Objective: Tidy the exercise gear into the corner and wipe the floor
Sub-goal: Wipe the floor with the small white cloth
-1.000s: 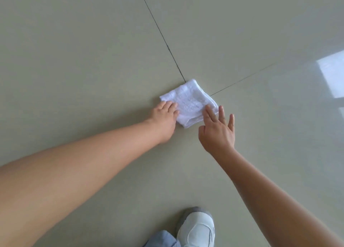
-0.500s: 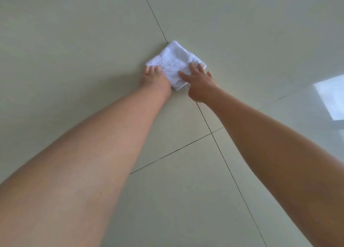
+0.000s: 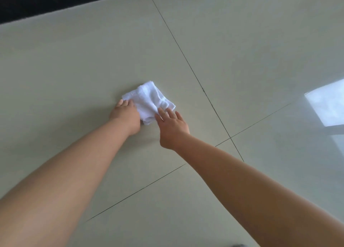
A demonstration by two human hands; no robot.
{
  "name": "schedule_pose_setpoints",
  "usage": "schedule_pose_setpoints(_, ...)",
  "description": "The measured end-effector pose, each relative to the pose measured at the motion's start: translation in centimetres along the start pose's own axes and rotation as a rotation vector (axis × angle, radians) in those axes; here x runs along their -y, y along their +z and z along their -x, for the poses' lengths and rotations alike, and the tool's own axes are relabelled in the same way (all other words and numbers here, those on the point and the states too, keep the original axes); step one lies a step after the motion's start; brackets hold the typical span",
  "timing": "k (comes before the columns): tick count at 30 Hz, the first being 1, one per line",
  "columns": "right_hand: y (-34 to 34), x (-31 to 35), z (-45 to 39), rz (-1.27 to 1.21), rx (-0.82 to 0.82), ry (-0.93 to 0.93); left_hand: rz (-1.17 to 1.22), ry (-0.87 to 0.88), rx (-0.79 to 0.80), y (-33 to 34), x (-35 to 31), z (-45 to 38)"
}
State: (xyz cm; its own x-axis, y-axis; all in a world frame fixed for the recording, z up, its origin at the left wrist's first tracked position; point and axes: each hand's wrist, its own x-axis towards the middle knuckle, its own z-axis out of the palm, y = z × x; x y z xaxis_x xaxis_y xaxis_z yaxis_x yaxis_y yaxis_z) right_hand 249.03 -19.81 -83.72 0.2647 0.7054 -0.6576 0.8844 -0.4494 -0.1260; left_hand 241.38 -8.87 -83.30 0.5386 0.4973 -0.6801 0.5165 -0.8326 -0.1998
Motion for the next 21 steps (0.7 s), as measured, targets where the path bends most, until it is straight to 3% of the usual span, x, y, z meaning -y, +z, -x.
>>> schedule_pose_setpoints(5,-1.5,0.8,1.6,0.189,0.146,0.104,0.002,0.078,-0.056,0.2,0.7,0.3)
schedule_pose_setpoints(10,-3.2,1.8,0.8,0.161,0.228,0.122,0.043,0.113,-0.072,0.5,1.1,0.2)
schedule_pose_setpoints(16,-3.6,0.8,-1.8,0.145,0.111,0.102,0.039,0.081,-0.082,0.9,1.1,-0.4)
schedule_pose_setpoints(21,-5.6,-2.8,-4.0,0.411,0.04,-0.029,0.124,-0.05,-0.035,-1.2,-1.4,-1.3)
